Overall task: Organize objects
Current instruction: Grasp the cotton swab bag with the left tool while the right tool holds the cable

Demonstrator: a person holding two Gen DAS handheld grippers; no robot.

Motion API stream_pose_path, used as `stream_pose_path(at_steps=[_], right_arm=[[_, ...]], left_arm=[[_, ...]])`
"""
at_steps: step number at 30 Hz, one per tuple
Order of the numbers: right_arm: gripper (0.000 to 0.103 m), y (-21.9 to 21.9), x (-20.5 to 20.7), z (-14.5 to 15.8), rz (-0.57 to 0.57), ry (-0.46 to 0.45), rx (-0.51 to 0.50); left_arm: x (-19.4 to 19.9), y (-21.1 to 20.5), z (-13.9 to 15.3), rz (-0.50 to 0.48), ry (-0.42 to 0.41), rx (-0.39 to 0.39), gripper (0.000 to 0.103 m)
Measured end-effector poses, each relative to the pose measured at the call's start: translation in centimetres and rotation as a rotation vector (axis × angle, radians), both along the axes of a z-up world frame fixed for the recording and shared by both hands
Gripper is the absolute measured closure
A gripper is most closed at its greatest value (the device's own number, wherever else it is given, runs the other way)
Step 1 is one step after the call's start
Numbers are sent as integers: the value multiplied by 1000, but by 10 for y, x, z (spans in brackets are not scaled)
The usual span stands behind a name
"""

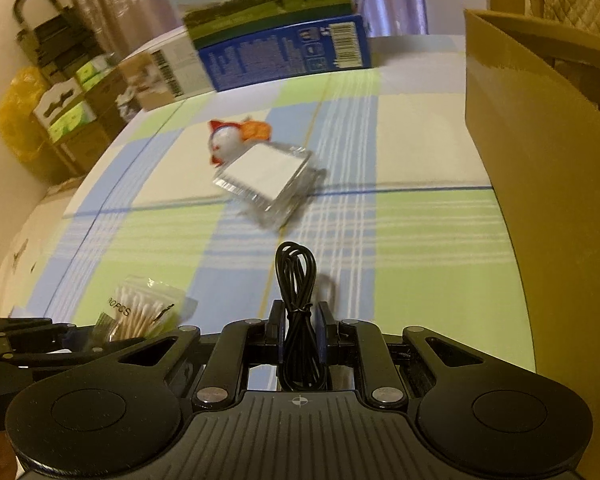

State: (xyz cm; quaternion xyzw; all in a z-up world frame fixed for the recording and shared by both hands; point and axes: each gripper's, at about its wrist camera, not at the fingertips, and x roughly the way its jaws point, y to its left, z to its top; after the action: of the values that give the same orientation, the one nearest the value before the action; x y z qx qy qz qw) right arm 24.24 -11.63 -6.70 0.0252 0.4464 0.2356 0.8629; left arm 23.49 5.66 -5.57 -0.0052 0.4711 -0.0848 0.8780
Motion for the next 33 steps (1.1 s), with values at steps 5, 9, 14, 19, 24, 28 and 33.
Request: stream_pose_path(at_steps=[5, 9, 14, 19, 24, 28, 33], right_arm=[[91, -2, -20, -1, 10, 5, -1], [91, -1, -21, -5, 8, 13, -16], [91, -3, -15, -7, 2, 9, -23], [91, -1, -12, -8, 7, 8, -16], [91, 4, -12, -6, 22, -1, -8], [91, 3, -13, -4, 18, -11, 4], [91, 0, -20, 4, 17, -40, 21]], left_arm=[[-12, -10, 2, -26, -44, 32, 71], [-6, -11, -1, -21, -59, 39, 65], [-1, -19, -9, -59, -50, 81, 64], [1, -16, -8, -53, -36, 77, 78], [1, -11, -6, -15, -21, 42, 81], [2, -6, -4, 26, -8, -1, 82], [-10, -4, 3, 58, -28, -2, 82]])
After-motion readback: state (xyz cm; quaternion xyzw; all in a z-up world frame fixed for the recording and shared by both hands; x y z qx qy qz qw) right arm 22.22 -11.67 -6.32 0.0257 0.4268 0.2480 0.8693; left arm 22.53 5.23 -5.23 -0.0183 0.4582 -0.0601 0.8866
